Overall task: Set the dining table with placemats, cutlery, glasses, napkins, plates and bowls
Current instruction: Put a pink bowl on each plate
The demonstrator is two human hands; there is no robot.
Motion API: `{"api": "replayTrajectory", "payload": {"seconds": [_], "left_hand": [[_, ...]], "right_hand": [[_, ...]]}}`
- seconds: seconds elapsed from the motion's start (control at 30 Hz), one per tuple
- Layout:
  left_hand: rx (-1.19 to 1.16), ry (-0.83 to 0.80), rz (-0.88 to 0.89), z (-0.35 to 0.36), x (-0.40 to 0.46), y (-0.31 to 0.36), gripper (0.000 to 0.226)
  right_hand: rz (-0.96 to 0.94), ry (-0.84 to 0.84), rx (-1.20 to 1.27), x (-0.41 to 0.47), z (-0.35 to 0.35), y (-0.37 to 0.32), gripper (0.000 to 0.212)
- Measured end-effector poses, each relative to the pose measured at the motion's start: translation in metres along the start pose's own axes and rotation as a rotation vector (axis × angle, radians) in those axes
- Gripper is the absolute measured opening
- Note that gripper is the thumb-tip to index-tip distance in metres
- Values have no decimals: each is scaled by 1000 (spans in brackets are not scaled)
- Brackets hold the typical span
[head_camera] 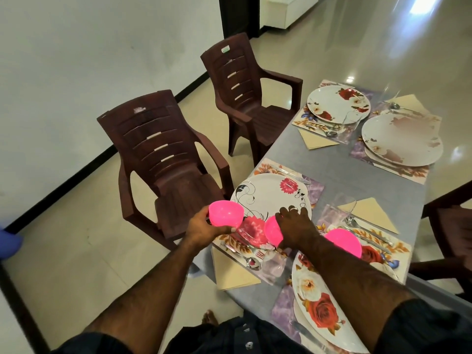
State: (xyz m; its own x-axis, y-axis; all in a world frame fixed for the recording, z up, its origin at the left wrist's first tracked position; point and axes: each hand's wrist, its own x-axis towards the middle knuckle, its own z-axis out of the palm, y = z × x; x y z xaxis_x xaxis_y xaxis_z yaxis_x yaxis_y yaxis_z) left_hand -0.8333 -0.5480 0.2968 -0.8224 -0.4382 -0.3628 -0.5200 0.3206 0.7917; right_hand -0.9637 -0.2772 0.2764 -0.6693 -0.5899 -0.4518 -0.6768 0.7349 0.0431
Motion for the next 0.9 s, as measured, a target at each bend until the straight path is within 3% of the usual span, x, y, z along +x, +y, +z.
{"api": "replayTrajectory", "payload": {"seconds": [0.2,0.37,0.47,0.67,0.77,0.8,0.9], "left_hand": [[-2,16,7,-12,-3,-8,97],[9,19,37,-32,-8,-13,94],[-20,22,97,-52,-15,-21,93],[-37,96,133,-134,-40,-72,107],[7,164,141,-184,-48,-105,100],[-30,209,101,-228,-54,-142,100],[31,214,132,-256,-57,-148,108]], "right_hand": [[98,62,138,-4,-19,-6,107],[139,274,521,7,-65,-53,66],[96,243,771,20,-92,-102,52],[-6,168,695,59,-119,-216,32],[-49,128,659,79,-127,-271,17],[-117,126,609,98,-135,-330,17],[-169,140,636,110,-138,-354,18]]}}
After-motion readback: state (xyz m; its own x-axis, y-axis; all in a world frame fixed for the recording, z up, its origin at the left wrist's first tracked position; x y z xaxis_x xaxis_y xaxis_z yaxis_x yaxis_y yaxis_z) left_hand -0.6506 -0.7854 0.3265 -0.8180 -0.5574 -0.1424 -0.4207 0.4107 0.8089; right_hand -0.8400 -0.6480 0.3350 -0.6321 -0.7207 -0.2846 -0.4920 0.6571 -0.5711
